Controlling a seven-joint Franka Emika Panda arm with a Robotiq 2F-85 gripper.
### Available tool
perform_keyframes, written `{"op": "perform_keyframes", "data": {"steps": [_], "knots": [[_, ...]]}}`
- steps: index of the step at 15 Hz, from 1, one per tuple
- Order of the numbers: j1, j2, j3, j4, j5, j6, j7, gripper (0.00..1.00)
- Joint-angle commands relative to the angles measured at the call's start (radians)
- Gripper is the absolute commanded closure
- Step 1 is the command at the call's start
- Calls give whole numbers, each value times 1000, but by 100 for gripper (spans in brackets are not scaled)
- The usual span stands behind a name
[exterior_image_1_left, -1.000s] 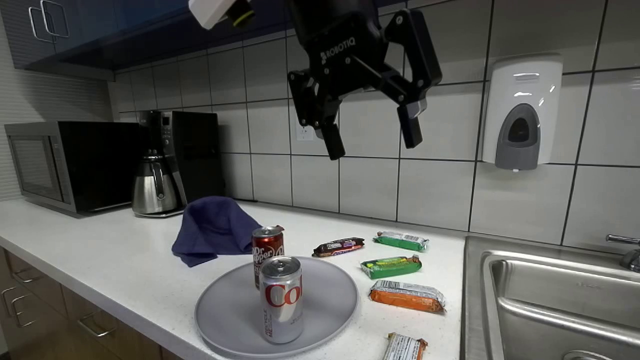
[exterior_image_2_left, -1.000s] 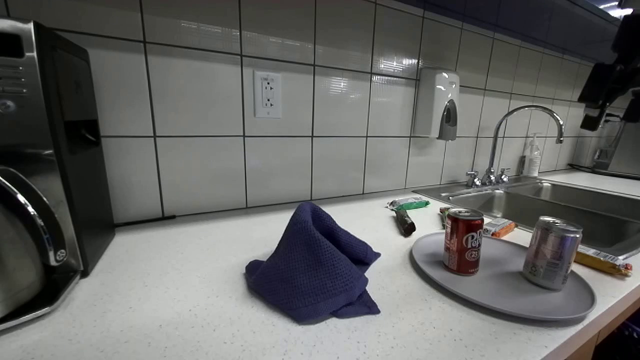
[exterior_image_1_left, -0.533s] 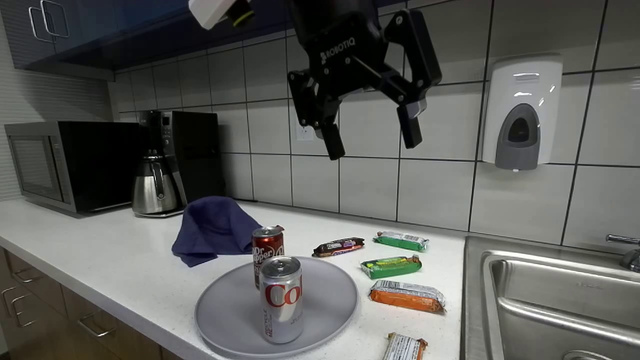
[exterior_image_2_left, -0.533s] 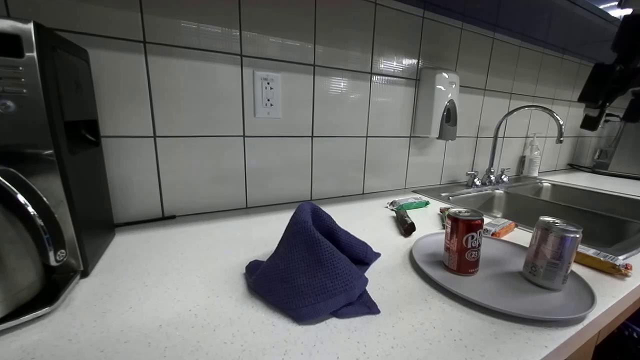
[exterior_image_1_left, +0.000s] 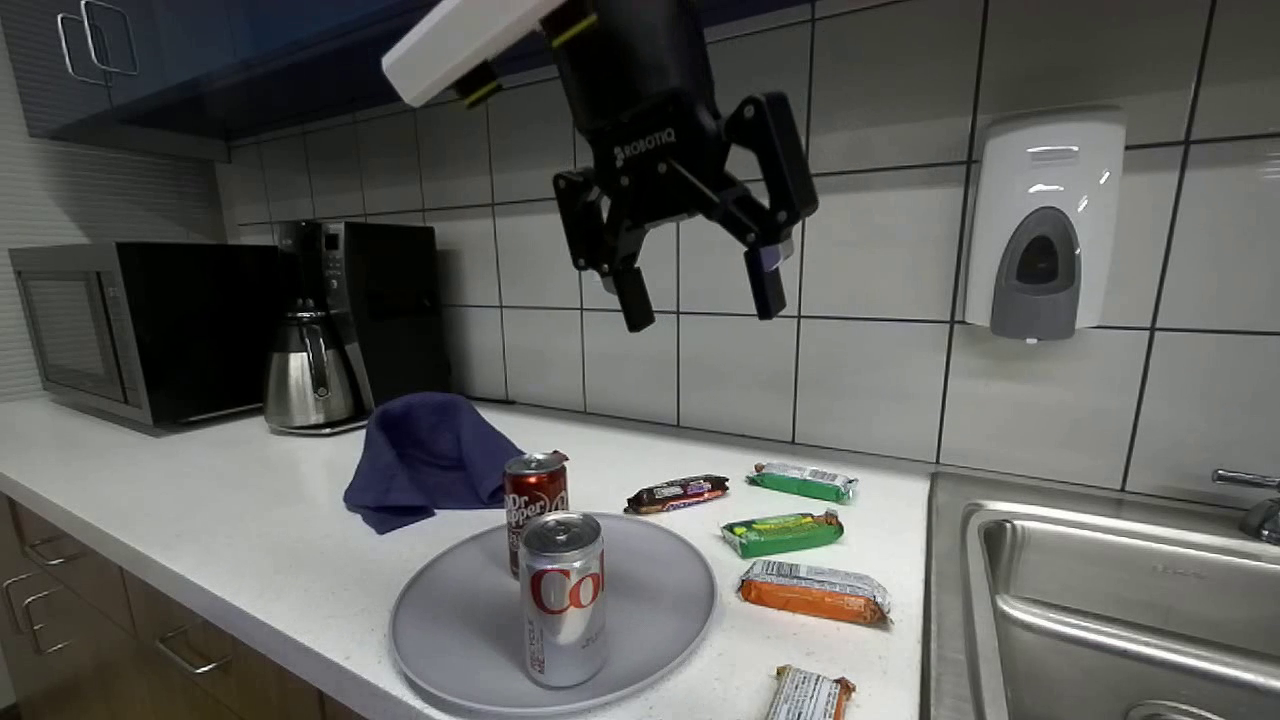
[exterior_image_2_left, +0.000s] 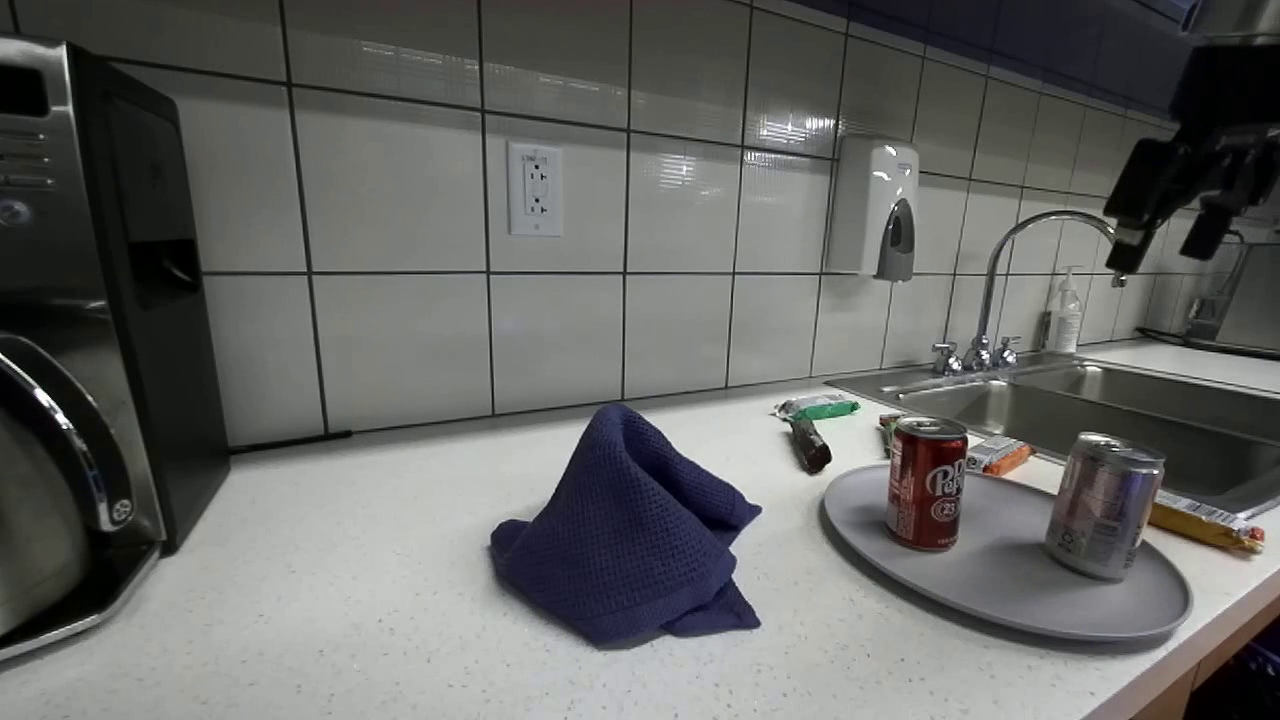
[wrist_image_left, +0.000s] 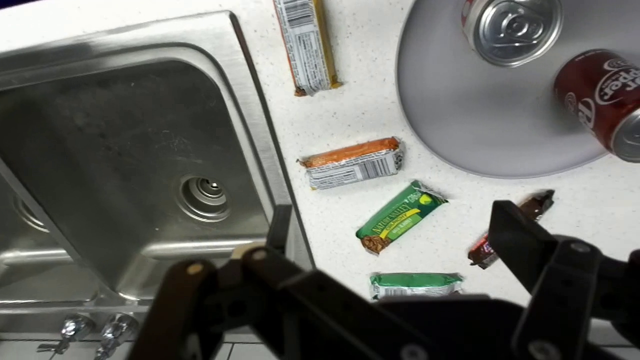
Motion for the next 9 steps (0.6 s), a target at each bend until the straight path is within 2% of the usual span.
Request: {"op": "perform_keyframes", "data": {"steps": [1, 9], "knots": [[65, 47, -13, -3, 91, 57, -71, 0], [155, 117, 9, 19, 189, 66, -150, 0]]}}
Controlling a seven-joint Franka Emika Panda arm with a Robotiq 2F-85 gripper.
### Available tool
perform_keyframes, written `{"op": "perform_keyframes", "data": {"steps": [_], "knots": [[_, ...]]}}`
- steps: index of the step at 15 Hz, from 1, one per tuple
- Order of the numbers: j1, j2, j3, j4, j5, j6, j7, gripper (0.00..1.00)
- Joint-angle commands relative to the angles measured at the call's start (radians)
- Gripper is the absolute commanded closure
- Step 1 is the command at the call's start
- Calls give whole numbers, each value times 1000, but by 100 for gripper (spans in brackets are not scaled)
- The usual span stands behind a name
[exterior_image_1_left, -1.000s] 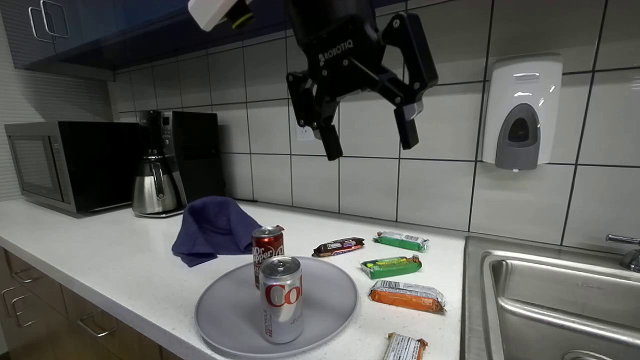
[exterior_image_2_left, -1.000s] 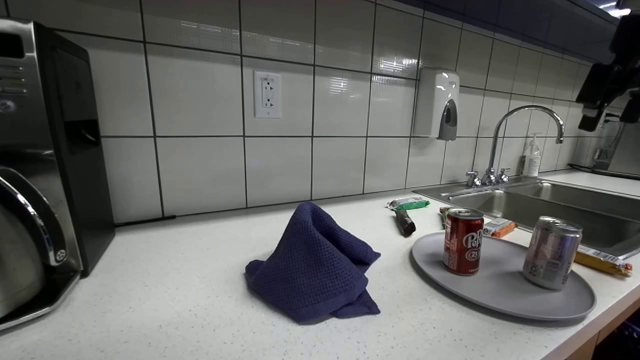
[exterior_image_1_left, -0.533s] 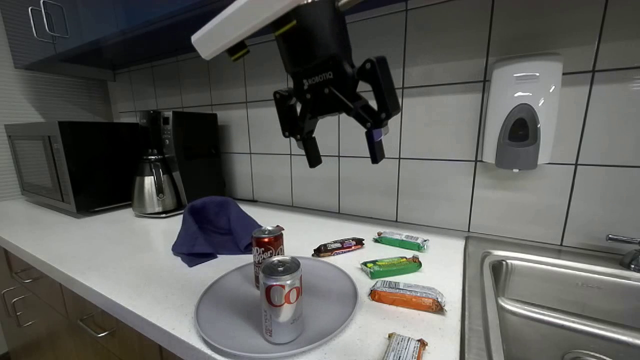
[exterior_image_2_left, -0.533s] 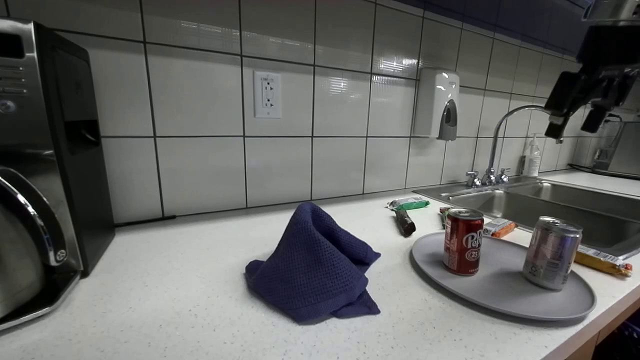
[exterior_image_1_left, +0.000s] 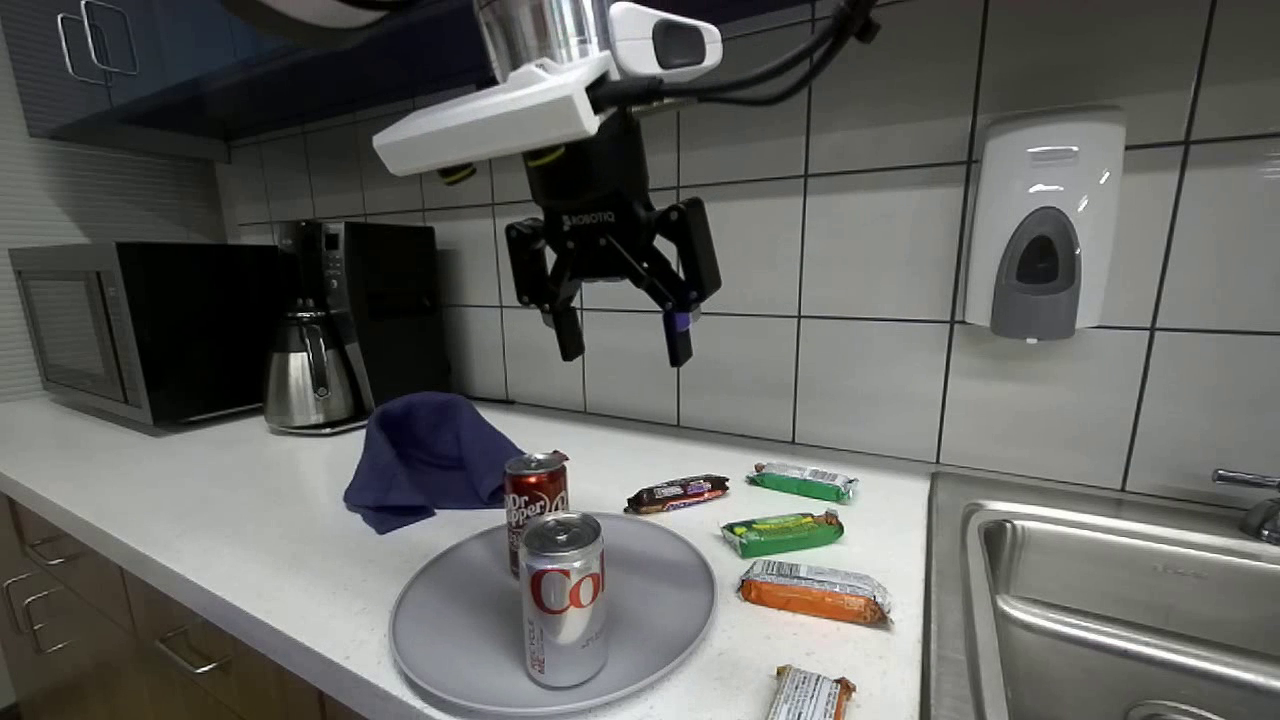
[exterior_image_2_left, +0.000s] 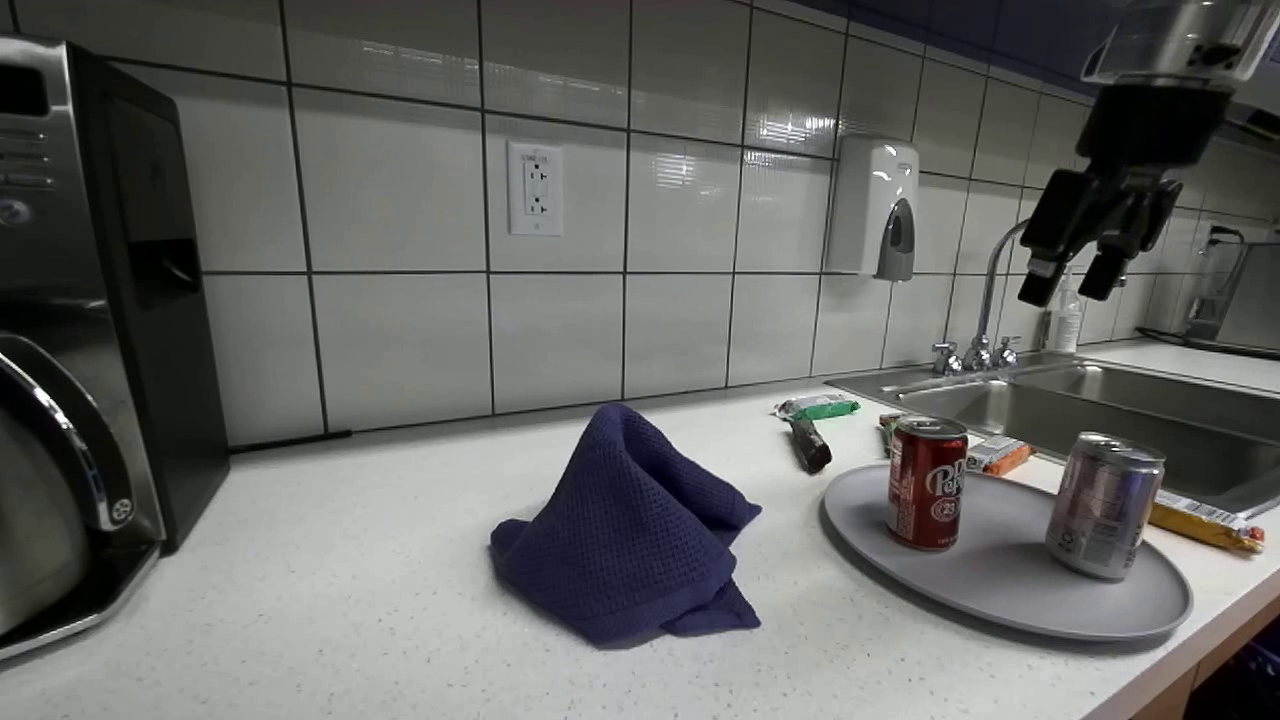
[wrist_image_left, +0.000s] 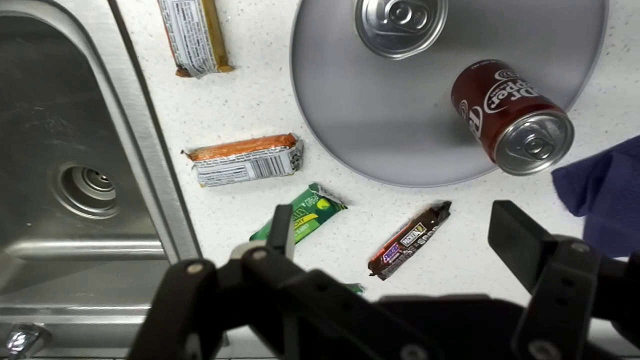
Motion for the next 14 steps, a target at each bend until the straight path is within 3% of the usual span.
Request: {"op": "perform_keyframes", "data": {"steps": [1, 14], "knots": [[28, 31, 14, 24, 35, 3, -53, 0], [150, 177, 67, 50, 114, 11, -126, 0]]}}
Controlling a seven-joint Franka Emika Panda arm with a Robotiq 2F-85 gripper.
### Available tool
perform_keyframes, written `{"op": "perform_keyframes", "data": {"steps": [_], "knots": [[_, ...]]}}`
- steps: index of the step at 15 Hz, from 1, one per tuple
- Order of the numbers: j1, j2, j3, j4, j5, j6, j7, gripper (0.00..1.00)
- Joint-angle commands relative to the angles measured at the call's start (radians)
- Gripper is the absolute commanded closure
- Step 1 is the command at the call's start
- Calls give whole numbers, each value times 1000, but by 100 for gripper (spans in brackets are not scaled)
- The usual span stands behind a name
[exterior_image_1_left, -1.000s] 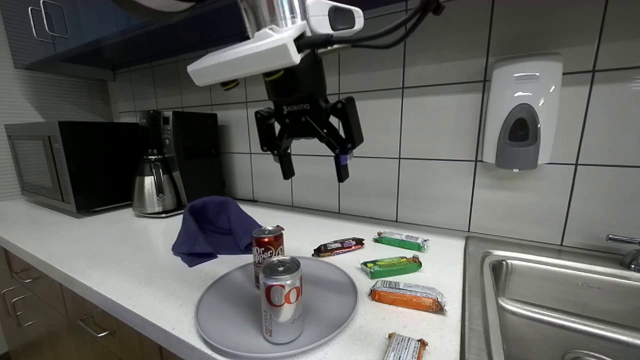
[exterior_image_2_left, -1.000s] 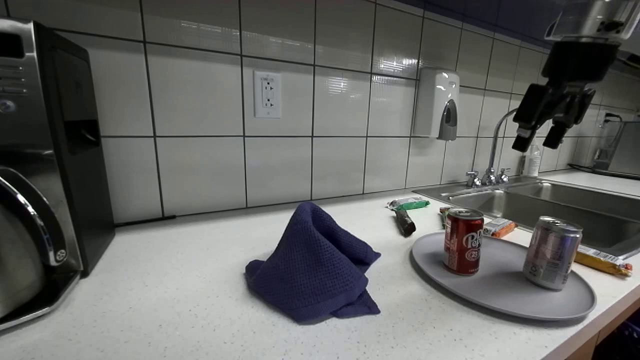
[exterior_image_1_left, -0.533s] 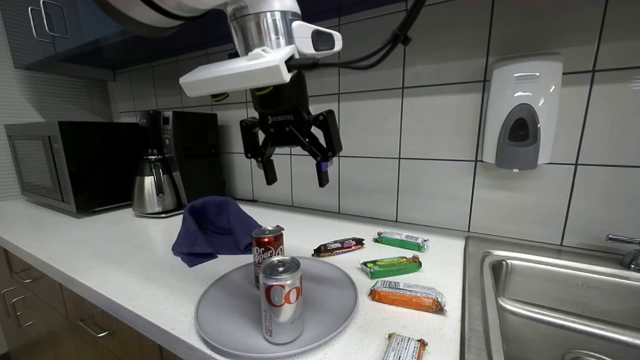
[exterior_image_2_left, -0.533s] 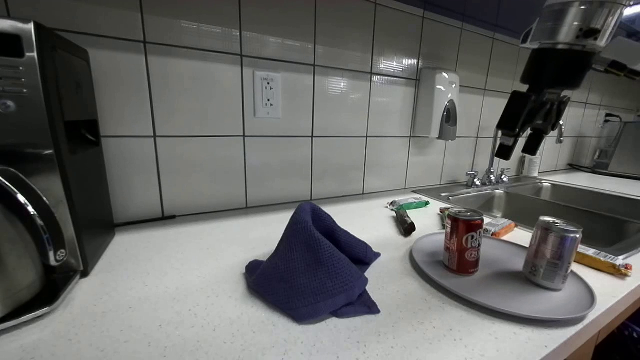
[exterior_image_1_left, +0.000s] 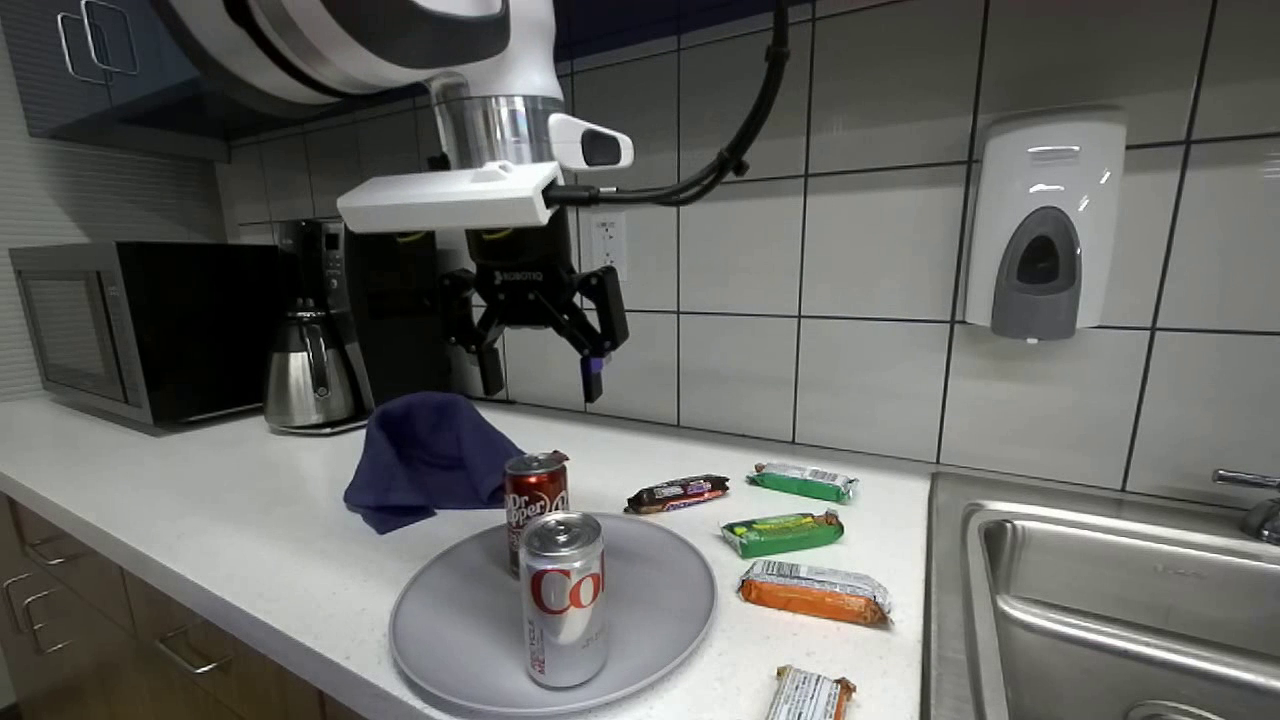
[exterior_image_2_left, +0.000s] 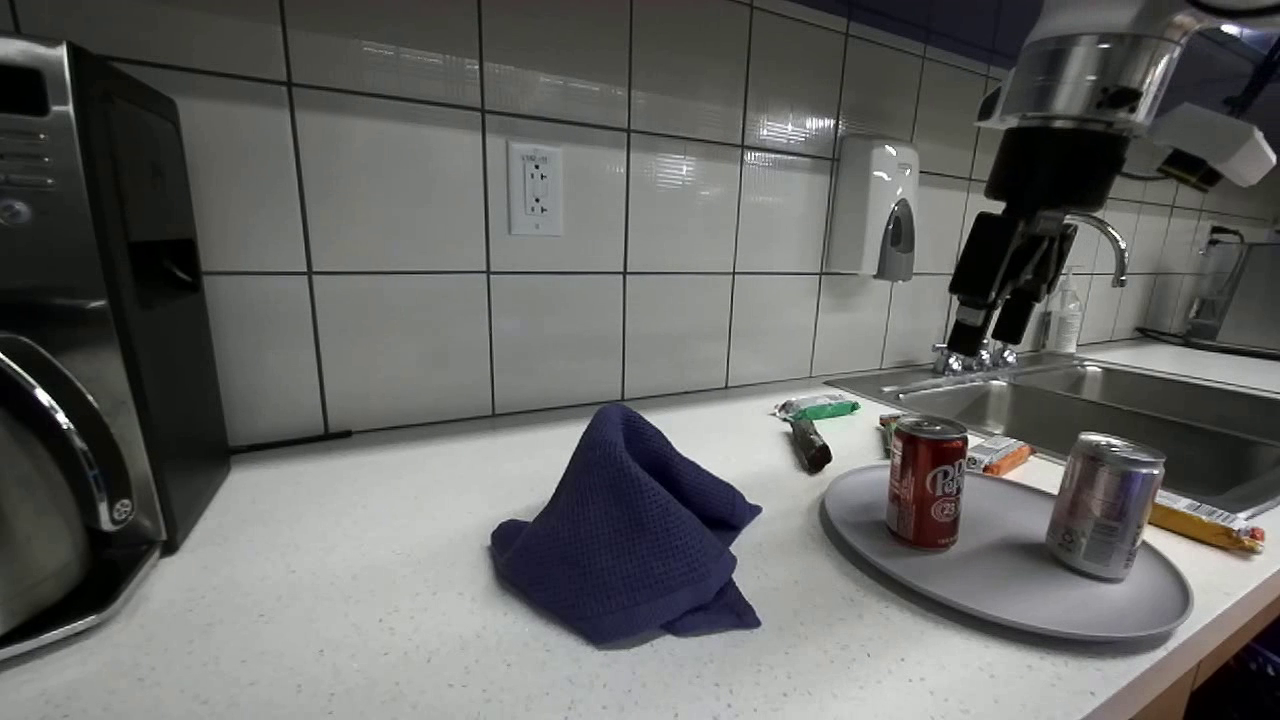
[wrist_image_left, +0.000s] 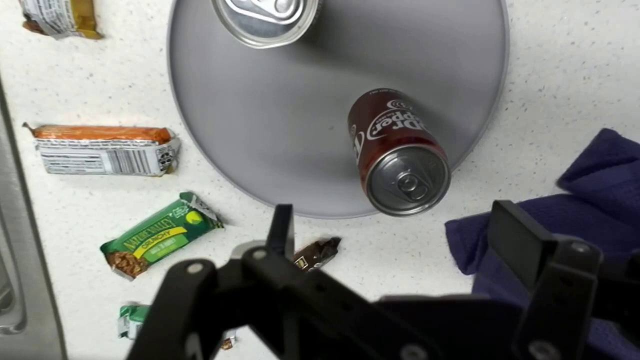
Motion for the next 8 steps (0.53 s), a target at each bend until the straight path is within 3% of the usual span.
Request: {"op": "perform_keyframes", "data": {"steps": [1, 8], "knots": [[8, 86, 25, 41, 31, 5, -41, 0], [-1, 196, 69, 85, 8, 18, -46, 0]]}}
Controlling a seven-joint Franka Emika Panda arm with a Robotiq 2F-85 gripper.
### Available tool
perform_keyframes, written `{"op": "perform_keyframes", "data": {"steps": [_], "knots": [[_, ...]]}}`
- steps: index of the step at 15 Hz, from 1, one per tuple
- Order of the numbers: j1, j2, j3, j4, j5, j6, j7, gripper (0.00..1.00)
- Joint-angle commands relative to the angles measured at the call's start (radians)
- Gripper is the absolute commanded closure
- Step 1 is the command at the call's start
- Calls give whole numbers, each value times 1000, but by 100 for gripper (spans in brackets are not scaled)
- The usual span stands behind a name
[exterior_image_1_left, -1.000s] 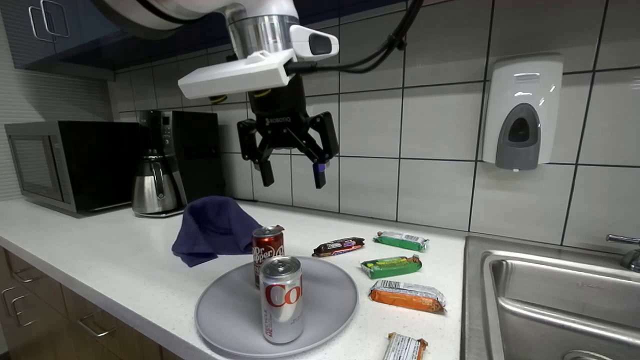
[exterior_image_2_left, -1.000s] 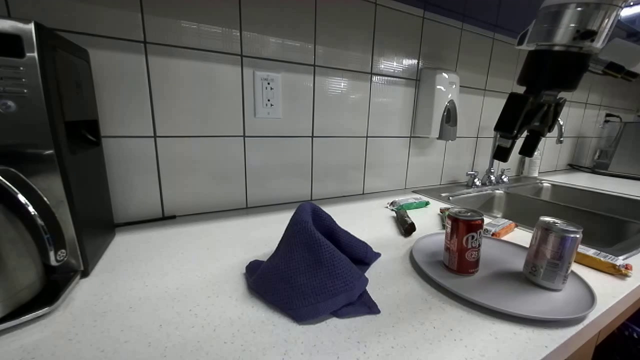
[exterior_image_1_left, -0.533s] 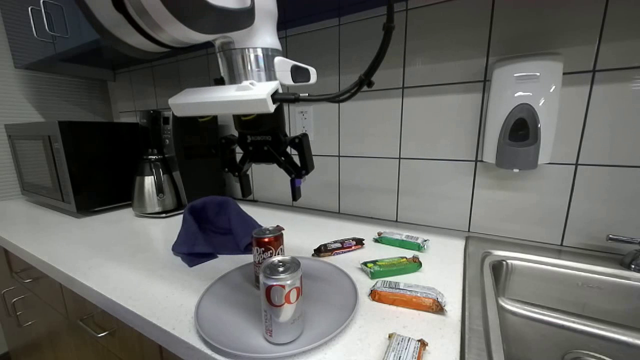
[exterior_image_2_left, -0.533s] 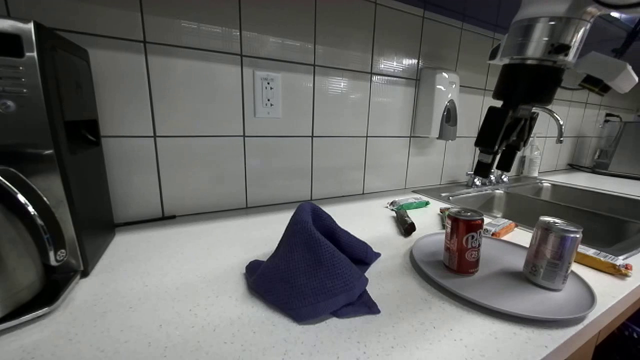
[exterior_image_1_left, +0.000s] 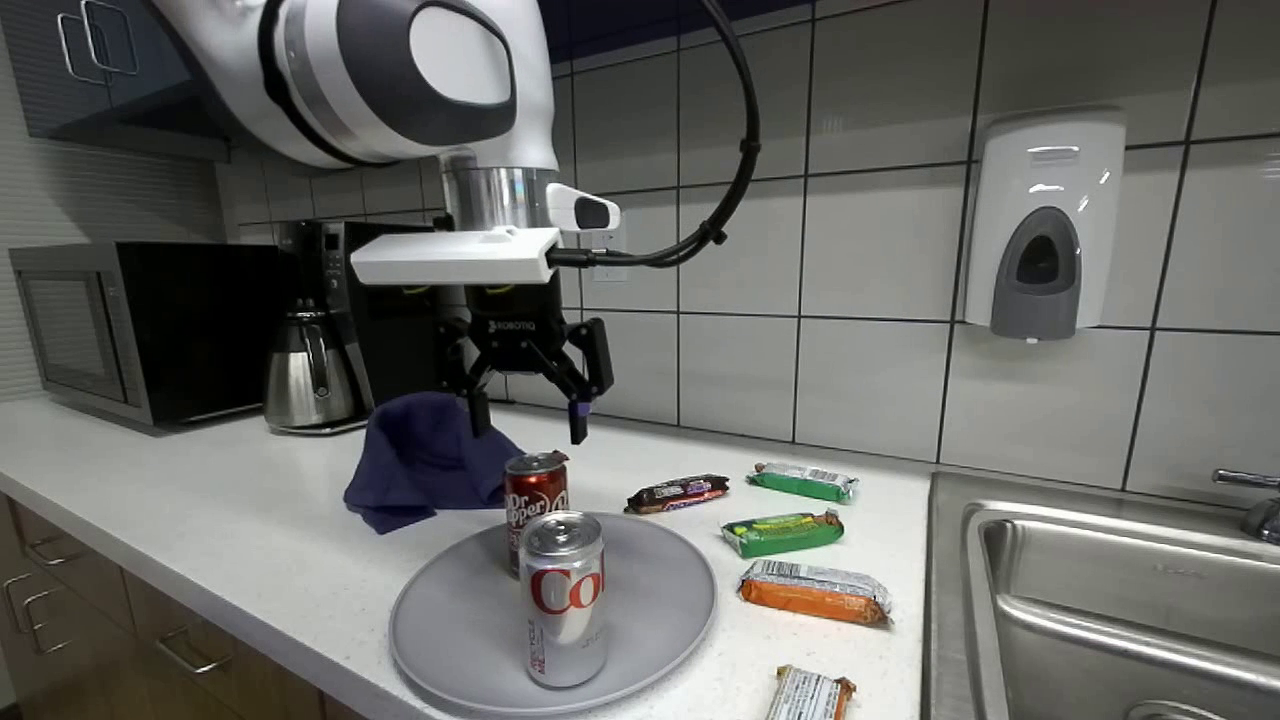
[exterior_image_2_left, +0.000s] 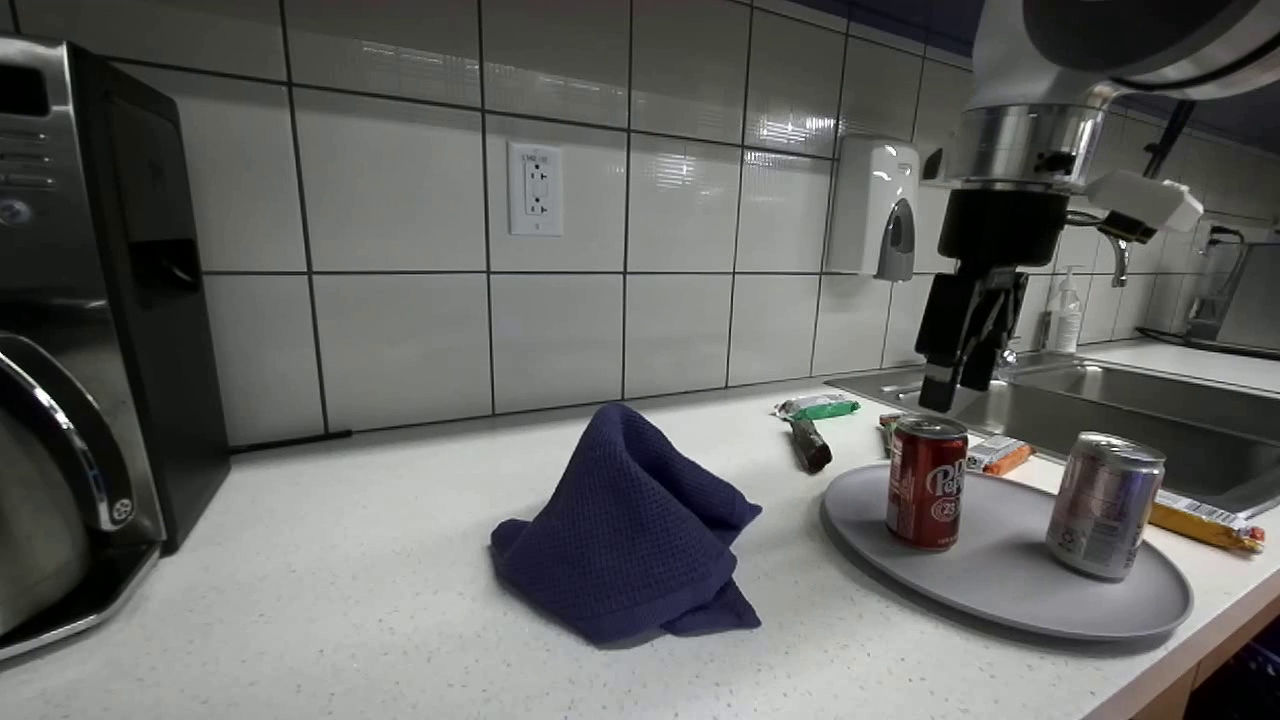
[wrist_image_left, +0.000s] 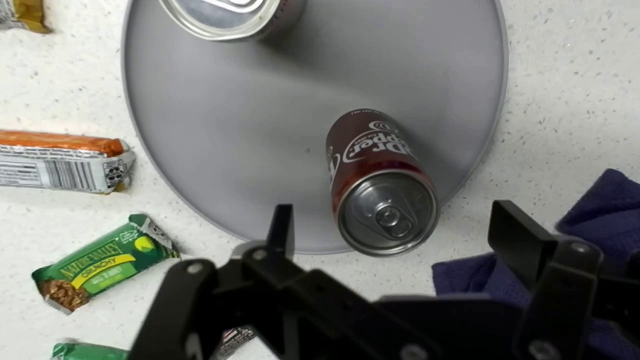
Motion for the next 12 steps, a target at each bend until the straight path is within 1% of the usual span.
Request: {"op": "perform_keyframes", "data": {"steps": [1, 7, 12], "knots": [[-16, 70, 31, 49, -2, 7, -31, 0], [-26, 151, 55, 70, -29, 18, -33, 0], [-37, 201, 61, 71, -65, 28, -25, 0]]}}
